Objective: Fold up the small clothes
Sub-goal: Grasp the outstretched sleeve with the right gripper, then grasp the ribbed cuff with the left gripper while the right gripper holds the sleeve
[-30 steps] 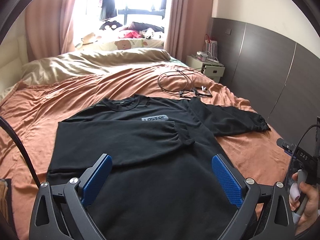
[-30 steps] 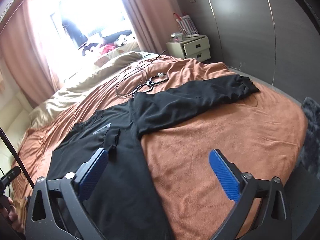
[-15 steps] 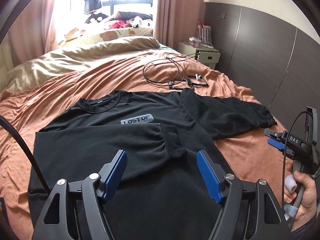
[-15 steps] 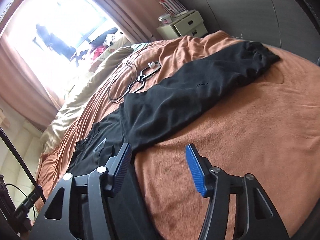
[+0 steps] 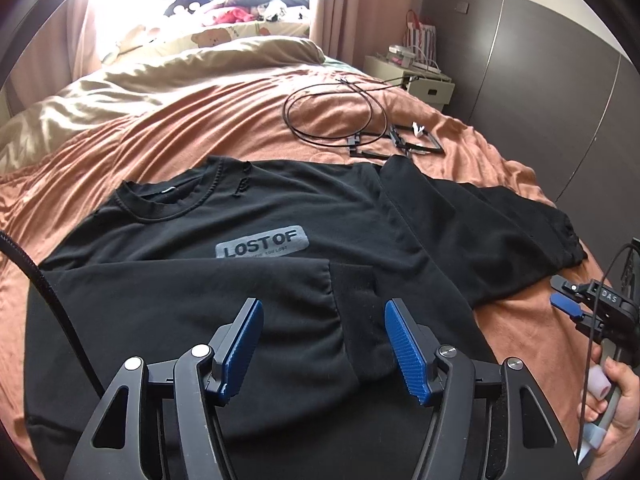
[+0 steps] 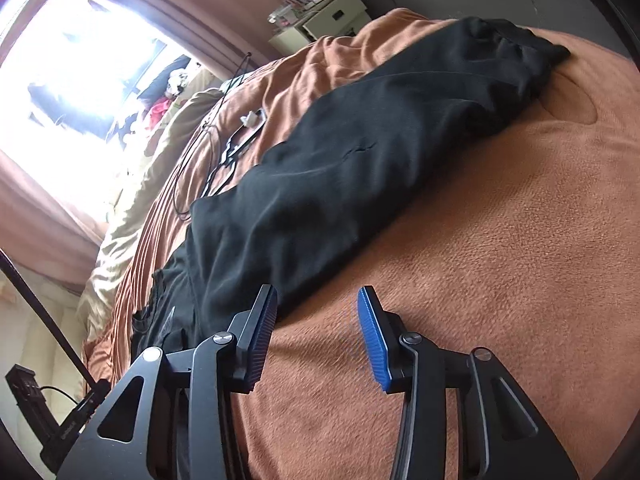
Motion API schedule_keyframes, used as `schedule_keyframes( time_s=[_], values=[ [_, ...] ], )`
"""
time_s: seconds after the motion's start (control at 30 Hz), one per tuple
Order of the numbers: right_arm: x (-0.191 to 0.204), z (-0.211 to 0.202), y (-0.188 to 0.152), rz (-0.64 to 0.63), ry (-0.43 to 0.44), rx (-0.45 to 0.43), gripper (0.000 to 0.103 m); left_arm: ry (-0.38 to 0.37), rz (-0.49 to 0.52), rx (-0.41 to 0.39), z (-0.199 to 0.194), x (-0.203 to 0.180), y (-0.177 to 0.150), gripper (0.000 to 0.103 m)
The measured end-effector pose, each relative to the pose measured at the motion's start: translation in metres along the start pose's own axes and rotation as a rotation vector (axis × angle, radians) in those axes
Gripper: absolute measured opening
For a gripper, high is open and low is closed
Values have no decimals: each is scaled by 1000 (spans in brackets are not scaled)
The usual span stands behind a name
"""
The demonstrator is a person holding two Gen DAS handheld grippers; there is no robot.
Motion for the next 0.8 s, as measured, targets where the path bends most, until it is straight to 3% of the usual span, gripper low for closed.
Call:
schedule_keyframes(
  time_s=[0.3,0.5,0.67,0.73,0.77,0.8],
  values=[
    [-25,17,6,84,7,-2,30,-37,39,50,56,-21,9,65],
    [-29,31,11,95,9,-21,23,-47,68,135,88,-31,0,65],
    [-27,40,15,110,2,-41,23,-12,99,212,111,-30,-19,64],
    [-27,41,15,112,1,-46,23,16,97,231,121,-25,-28,51],
    [-27,41,15,112,-1,-49,23,25,91,230,124,-22,-31,49],
    [-27,41,14,109,-2,-51,23,33,81,218,125,-19,-30,39]
  ],
)
Point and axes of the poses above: each gripper's, at about its wrist camera, not at the fingertips, and z roughly the way its jaws point, x to its left, y to its top, the point moved 4 cm from there along z, roughly the way its jaws point, and after that the axes turned 15 degrees about -x, right-handed, at the moved point
